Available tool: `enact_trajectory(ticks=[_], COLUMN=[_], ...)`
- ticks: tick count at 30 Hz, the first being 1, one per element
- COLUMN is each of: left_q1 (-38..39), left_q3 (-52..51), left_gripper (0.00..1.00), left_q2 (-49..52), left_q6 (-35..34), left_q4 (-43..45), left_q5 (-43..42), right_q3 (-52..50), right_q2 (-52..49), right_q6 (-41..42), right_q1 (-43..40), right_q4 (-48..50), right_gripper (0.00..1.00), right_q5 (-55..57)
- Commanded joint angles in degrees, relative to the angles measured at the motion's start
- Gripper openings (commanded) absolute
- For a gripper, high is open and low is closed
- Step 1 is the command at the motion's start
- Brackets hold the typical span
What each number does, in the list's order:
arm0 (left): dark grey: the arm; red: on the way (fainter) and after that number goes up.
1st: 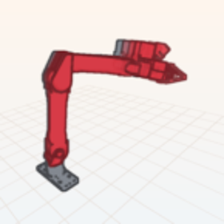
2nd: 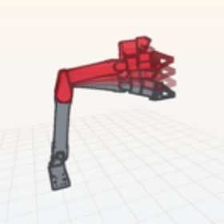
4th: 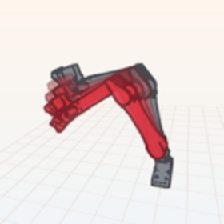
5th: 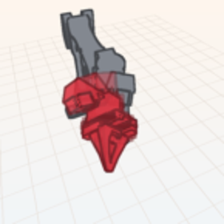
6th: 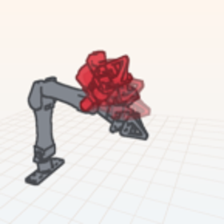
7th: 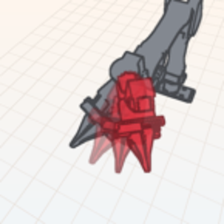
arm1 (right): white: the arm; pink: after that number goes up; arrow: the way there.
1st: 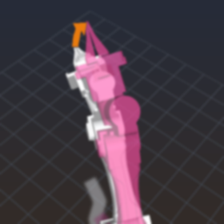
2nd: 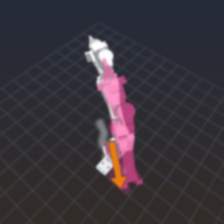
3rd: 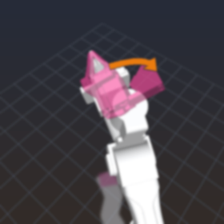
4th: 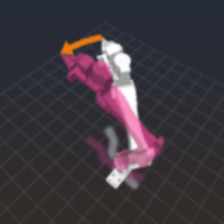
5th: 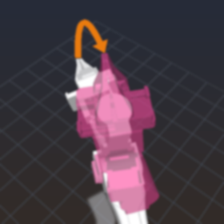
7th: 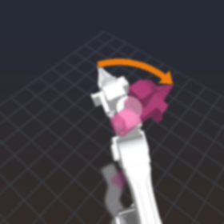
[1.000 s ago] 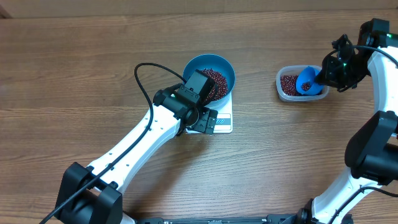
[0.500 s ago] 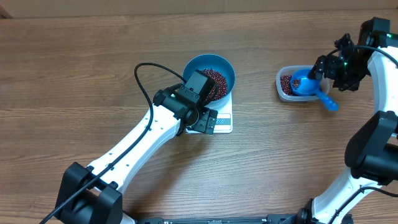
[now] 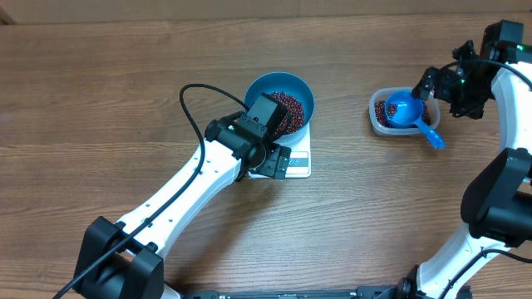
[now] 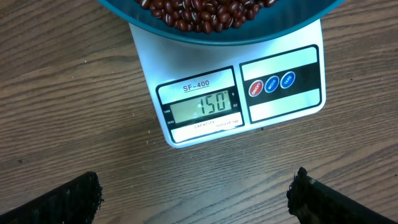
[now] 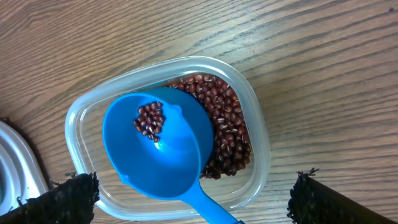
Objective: Scoop item into bowl and weigh 150g on scale
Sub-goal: 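Open the right gripper to release the scoop in the container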
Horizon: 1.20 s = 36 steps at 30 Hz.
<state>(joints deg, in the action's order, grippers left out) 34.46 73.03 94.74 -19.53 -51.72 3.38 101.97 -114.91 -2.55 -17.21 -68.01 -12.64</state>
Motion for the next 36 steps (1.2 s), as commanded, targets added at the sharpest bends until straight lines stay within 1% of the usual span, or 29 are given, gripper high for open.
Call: enact_trajectory(ticks=[1,5,13,36], left_q1=[0.07,0.07,0.07,-0.04], left_q3=[0.61,0.61,0.61,0.61], left_gripper=[1.00,1.00,1.00,0.99], left_q2=[-0.35,-0.35,-0.35,-0.35], left_q6=[-0.37,-0.37,-0.39,-0.39], left_q4=[-0.07,-0.07,-0.07,-0.07], left_q5=[-0.44,-0.44,-0.44,-0.44], right_q3=[-0.09,-0.09,-0.09,-0.09], right_q2=[-0.02,-0.02,-0.02,-0.02], right_q6=[1.29,1.29,1.27,1.27], right_q1=[-0.04,-0.07,-0.07,-0.07], right_q4=[0.66,1.55,8.39,8.63], right_gripper=[1.00,1.00,1.00,1.00], right_q5=[-0.96,-1.11,-1.09,-1.09])
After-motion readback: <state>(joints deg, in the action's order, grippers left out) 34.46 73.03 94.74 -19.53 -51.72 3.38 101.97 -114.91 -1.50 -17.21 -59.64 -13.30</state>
